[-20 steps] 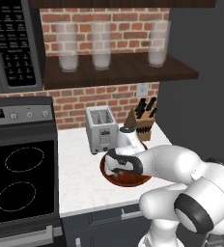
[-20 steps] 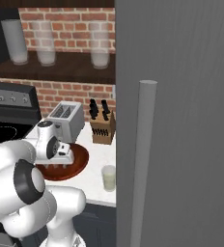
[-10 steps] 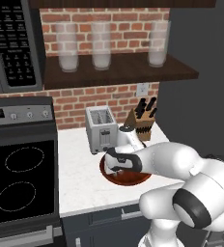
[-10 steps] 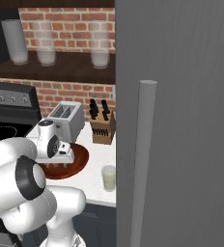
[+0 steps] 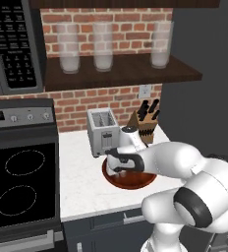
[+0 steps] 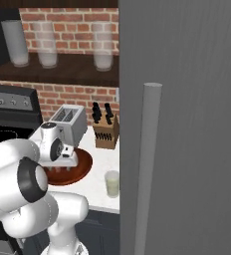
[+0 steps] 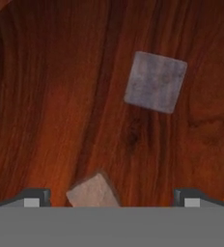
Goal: Grab a lemon wedge from the fridge and one ice cube from the ice bowl, and put them in the glass of lemonade.
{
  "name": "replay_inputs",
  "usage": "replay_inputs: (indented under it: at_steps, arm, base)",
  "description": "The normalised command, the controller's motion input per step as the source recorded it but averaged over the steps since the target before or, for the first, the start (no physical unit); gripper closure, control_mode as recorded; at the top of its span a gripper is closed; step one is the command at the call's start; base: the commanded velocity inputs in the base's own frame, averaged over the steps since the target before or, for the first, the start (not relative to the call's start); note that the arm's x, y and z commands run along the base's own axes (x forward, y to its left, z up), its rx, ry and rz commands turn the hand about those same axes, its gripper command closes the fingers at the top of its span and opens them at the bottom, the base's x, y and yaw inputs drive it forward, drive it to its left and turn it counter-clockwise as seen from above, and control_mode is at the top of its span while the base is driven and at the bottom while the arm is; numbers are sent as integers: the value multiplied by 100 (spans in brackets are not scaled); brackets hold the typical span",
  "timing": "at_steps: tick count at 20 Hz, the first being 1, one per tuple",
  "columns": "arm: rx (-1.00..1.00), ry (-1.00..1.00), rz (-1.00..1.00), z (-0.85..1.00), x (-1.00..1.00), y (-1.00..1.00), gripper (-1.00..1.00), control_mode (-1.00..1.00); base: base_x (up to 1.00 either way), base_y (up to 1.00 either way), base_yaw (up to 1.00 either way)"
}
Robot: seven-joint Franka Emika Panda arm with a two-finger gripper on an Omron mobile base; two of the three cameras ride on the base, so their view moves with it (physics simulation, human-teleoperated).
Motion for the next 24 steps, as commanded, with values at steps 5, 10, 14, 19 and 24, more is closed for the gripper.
replay_inputs:
  at_steps: [5,10,14,19,24]
  arm:
    - [0,1,0,0,6,0,-100,-100]
    - [0,0,0,0,0,0,-100,-100]
    - [0,0,0,0,0,0,-100,-100]
    - [0,0,0,0,0,0,100,-100]
    - [0,0,0,0,0,0,100,-100]
  base:
    - [0,0,0]
    - [0,0,0]
    - [0,0,0]
    - [0,0,0]
    - [0,0,0]
